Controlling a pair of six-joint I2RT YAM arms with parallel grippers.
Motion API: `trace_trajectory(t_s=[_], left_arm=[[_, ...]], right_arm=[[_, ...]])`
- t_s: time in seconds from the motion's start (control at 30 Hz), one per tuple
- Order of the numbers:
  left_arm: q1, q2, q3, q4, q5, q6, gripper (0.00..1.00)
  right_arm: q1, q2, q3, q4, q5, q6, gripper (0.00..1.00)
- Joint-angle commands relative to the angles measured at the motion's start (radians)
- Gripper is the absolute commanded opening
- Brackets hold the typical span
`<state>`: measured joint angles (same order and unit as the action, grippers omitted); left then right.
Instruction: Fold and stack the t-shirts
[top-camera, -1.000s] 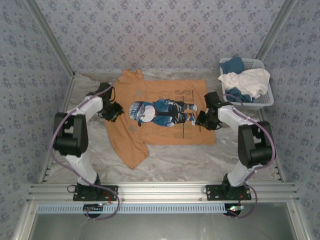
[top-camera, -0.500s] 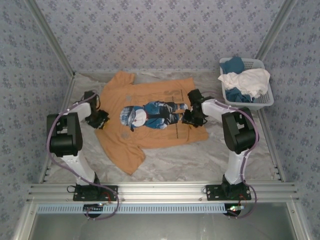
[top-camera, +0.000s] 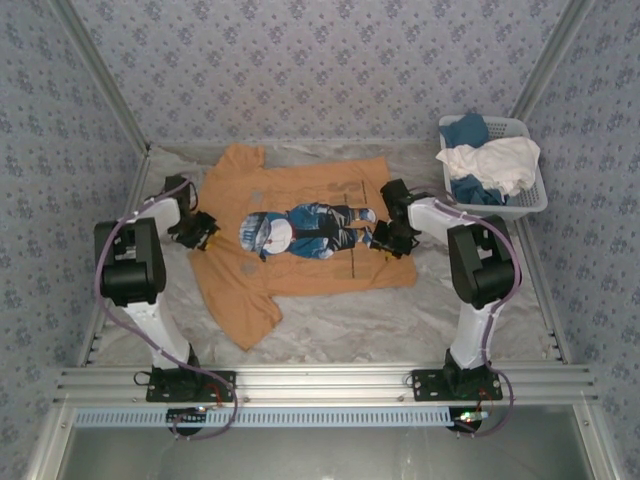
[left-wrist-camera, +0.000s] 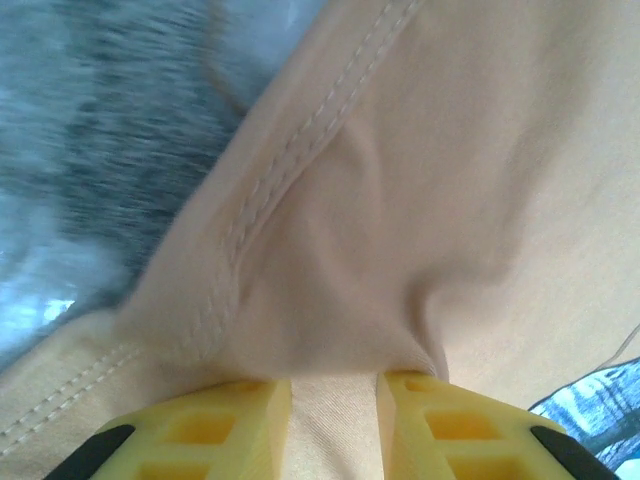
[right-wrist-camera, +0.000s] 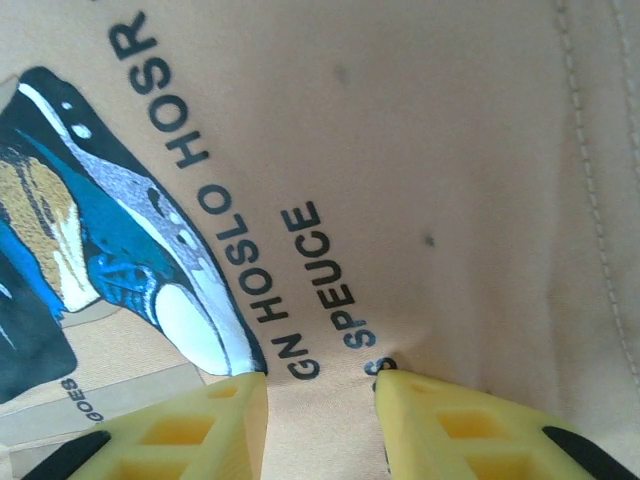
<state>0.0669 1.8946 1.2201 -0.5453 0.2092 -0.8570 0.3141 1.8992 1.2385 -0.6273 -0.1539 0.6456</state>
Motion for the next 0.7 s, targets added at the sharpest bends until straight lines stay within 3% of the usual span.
trace_trajectory(t_s=[0.0,0.07,0.17,0.23,0.33,0.53,0.67], left_arm=[[-0.030,-0.034,-0.011,-0.111,-0.093,0.028,0.36],[-0.035,-0.136,-0.043,-0.194,-0.169,0.017,0.43],[-0.049,-0.307,-0.136,-0.304,-0.224,0.006,0.46],[-0.072,-0.417,-0.221,-0.370,-0.206,0.013,0.46],[-0.136,-0.542,-0.375,-0.472,-0.095,0.016,0.46],[-0.409,-0.688,-0.645,-0.472,0.145,-0.120,0.47],[-0.590,-0.652,-0.666,-0.400,0.183,-0.229,0.47]], right_arm=[[-0.001,-0.036,-0.023,-0.040,0.026,-0.008,0.42],[0.010,-0.086,-0.014,-0.059,0.039,-0.008,0.46],[0.013,-0.175,-0.032,-0.099,0.048,-0.008,0.51],[0.010,-0.240,-0.070,-0.119,0.044,-0.007,0.54],[0.006,-0.319,-0.118,-0.159,0.005,-0.047,0.54],[0.008,-0.386,-0.172,-0.252,-0.168,-0.157,0.55],[0.005,-0.426,-0.226,-0.261,-0.217,-0.174,0.55]])
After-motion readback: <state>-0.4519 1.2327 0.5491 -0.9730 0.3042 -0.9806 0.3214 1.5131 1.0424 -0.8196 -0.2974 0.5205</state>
